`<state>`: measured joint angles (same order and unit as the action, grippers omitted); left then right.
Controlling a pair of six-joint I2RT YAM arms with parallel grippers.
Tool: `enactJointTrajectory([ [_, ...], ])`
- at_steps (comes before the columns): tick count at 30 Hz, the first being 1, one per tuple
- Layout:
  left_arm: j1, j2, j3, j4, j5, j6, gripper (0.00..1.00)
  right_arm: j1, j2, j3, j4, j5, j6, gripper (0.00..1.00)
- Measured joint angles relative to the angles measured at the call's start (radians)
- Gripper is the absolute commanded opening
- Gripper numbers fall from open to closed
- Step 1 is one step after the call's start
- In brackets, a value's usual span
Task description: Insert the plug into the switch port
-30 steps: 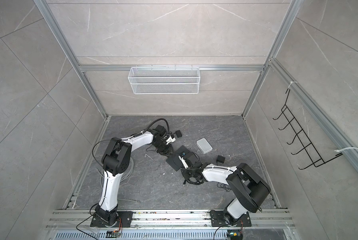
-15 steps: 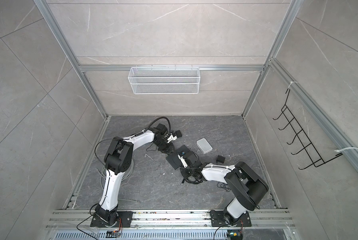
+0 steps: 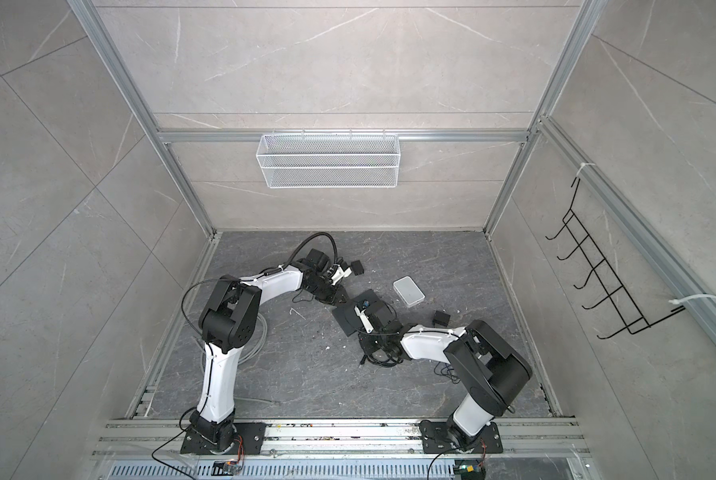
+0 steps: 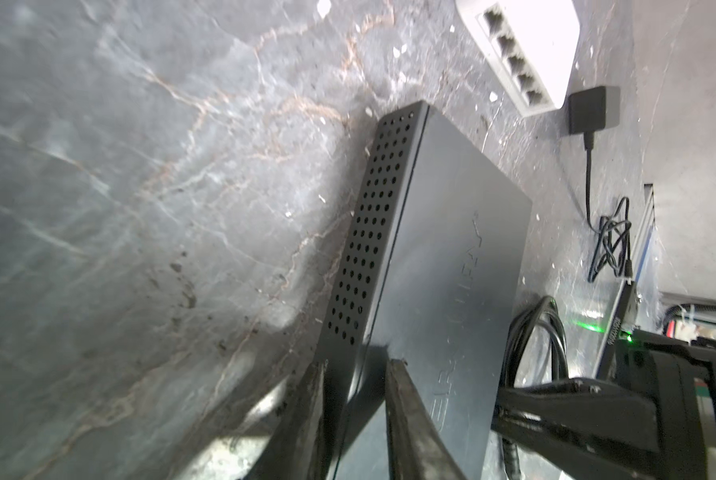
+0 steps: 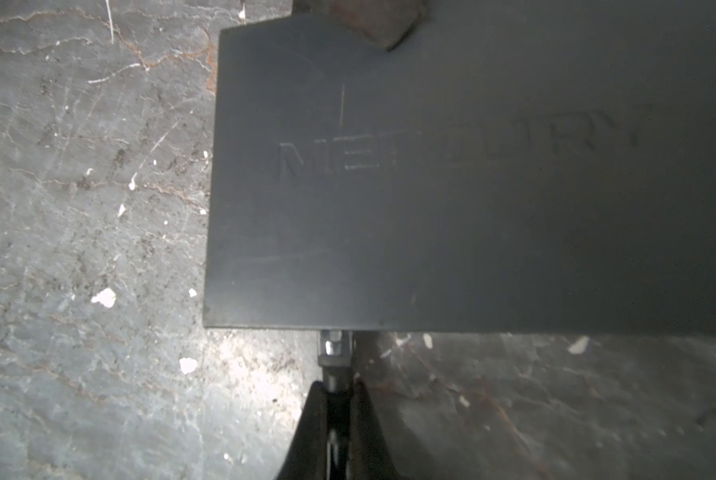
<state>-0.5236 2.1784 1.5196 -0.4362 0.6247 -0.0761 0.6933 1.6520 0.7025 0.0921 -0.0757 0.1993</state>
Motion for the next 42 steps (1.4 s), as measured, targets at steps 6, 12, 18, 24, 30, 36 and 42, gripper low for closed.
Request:
enactJointTrajectory([
  [6, 0.000, -0.029, -0.067, 0.114, -0.022, -0.047, 0.18, 0.007, 0.034, 0.055, -0.055, 0.010, 0.089, 0.03],
  [12, 0.000, -0.040, -0.080, 0.134, -0.039, -0.070, 0.22, 0.020, 0.028, 0.066, -0.075, 0.038, 0.149, 0.05],
  [18, -0.002, -0.040, -0.034, 0.052, -0.051, -0.063, 0.38, 0.018, 0.008, 0.039, -0.047, 0.022, 0.134, 0.04],
  [24, -0.003, -0.012, 0.064, -0.139, -0.051, -0.024, 0.38, 0.015, -0.015, 0.010, -0.037, -0.019, 0.096, 0.04],
  [30, -0.008, 0.037, 0.185, -0.328, -0.091, 0.075, 0.38, 0.013, -0.017, 0.008, -0.037, -0.027, 0.088, 0.04],
  [36, -0.005, 0.038, 0.164, -0.364, -0.098, 0.137, 0.37, 0.013, -0.015, 0.010, -0.044, -0.026, 0.084, 0.04],
  [42, -0.002, 0.026, 0.130, -0.328, -0.081, 0.141, 0.31, 0.013, -0.013, 0.004, -0.029, -0.030, 0.037, 0.03],
])
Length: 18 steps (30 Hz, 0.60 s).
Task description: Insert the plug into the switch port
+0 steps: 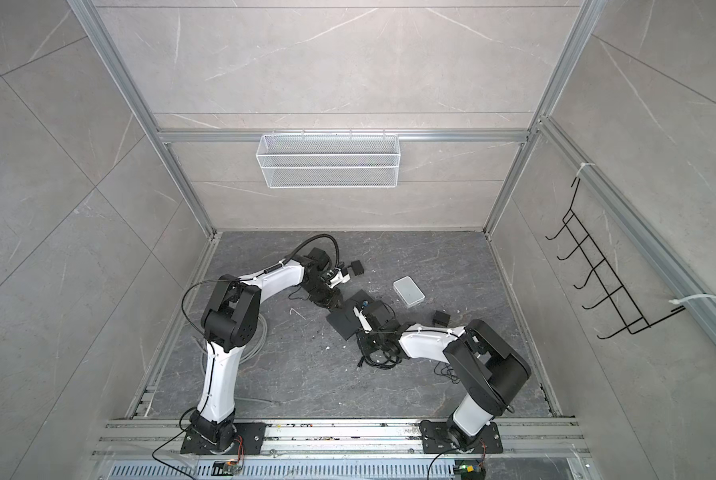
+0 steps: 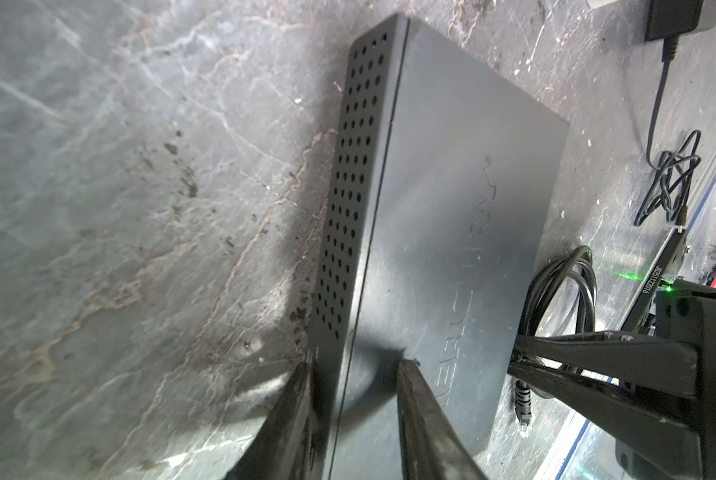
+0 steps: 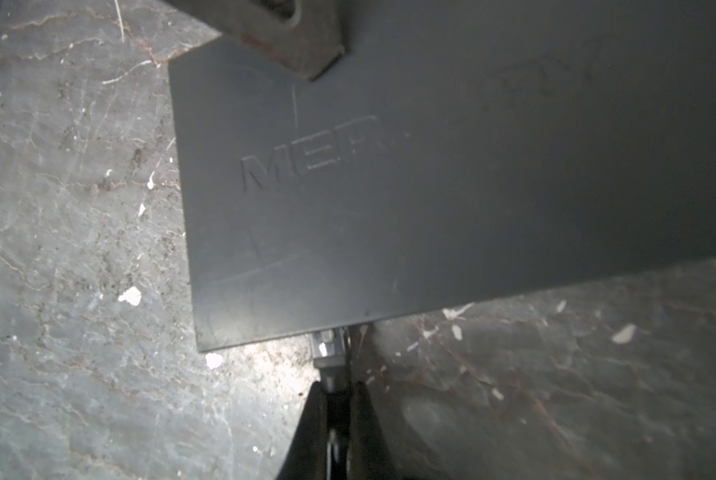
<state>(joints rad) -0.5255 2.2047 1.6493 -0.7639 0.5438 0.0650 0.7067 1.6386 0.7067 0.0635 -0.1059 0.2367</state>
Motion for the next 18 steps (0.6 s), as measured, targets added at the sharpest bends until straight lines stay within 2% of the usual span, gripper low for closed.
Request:
enactJointTrajectory([
  [4, 0.001, -0.013, -0.030, 0.026, 0.004, -0.003, 0.27, 0.003, 0.004, 0.008, -0.011, 0.009, -0.026, 0.01],
  [18, 0.002, -0.057, -0.125, 0.139, 0.017, -0.042, 0.24, 0.040, 0.037, 0.070, -0.100, 0.090, -0.024, 0.01],
])
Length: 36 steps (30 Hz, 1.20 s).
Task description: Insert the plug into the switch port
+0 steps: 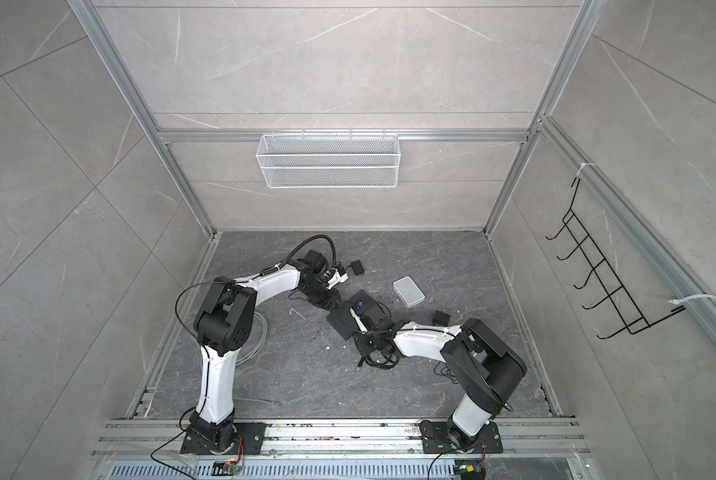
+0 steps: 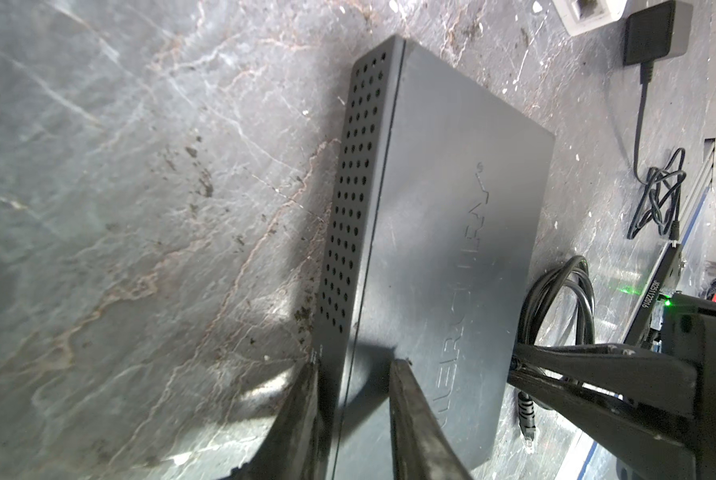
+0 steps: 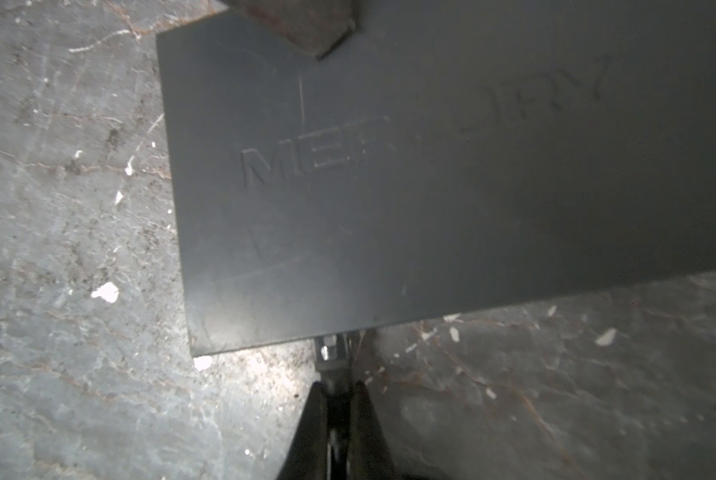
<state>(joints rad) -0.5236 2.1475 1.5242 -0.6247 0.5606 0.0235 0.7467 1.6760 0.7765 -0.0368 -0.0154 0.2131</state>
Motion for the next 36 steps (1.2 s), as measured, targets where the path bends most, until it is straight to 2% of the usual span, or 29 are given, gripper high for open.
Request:
enactJointTrajectory([
  [11, 0.000, -0.002, -0.004, 0.009, 0.000, -0.006, 0.23, 0.002, 0.004, 0.014, -0.019, 0.004, -0.032, 0.01],
  [21, 0.000, -0.001, -0.003, 0.011, 0.000, -0.014, 0.22, 0.017, 0.049, 0.109, -0.152, 0.035, -0.061, 0.01],
  [36, 0.000, -0.005, -0.010, 0.027, -0.002, -0.023, 0.21, 0.018, 0.074, 0.153, -0.207, 0.035, -0.107, 0.04],
])
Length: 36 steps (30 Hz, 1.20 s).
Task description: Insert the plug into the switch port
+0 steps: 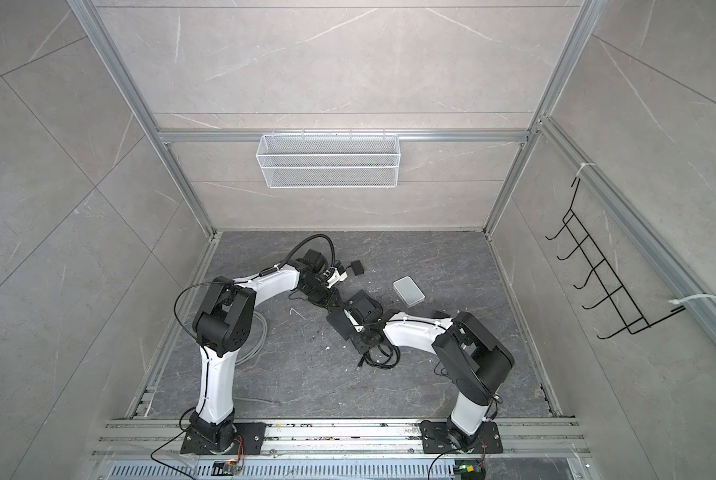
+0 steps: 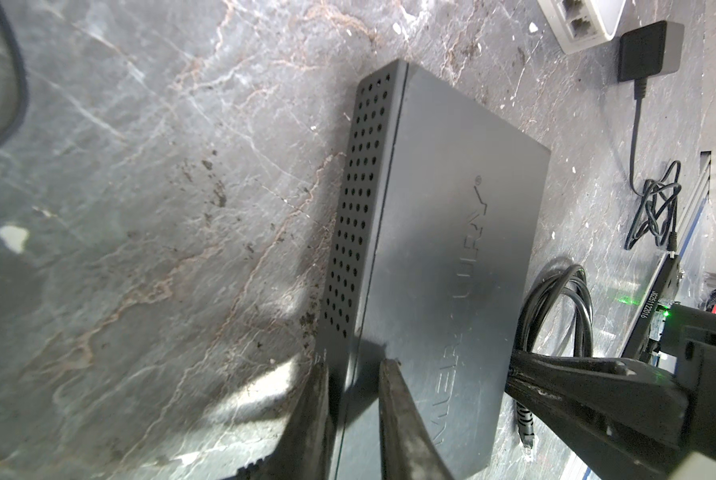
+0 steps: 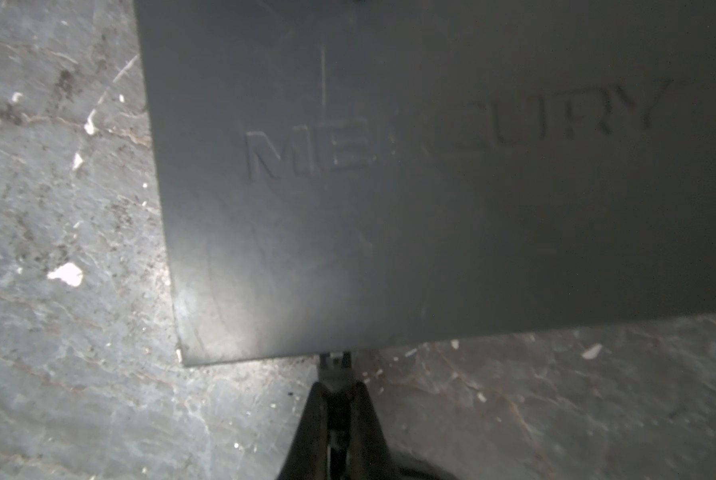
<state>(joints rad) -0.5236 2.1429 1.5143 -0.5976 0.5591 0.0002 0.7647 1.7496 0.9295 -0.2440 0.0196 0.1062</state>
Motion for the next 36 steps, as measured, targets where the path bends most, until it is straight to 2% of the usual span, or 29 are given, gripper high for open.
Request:
enactJointTrajectory([
  [22, 0.000, 0.002, -0.003, 0.011, -0.001, -0.023, 0.20, -0.018, -0.030, -0.038, 0.059, -0.050, -0.171, 0.05],
  [36, 0.000, 0.003, -0.014, 0.028, -0.001, -0.037, 0.19, -0.018, 0.015, 0.051, -0.065, -0.046, -0.189, 0.05],
])
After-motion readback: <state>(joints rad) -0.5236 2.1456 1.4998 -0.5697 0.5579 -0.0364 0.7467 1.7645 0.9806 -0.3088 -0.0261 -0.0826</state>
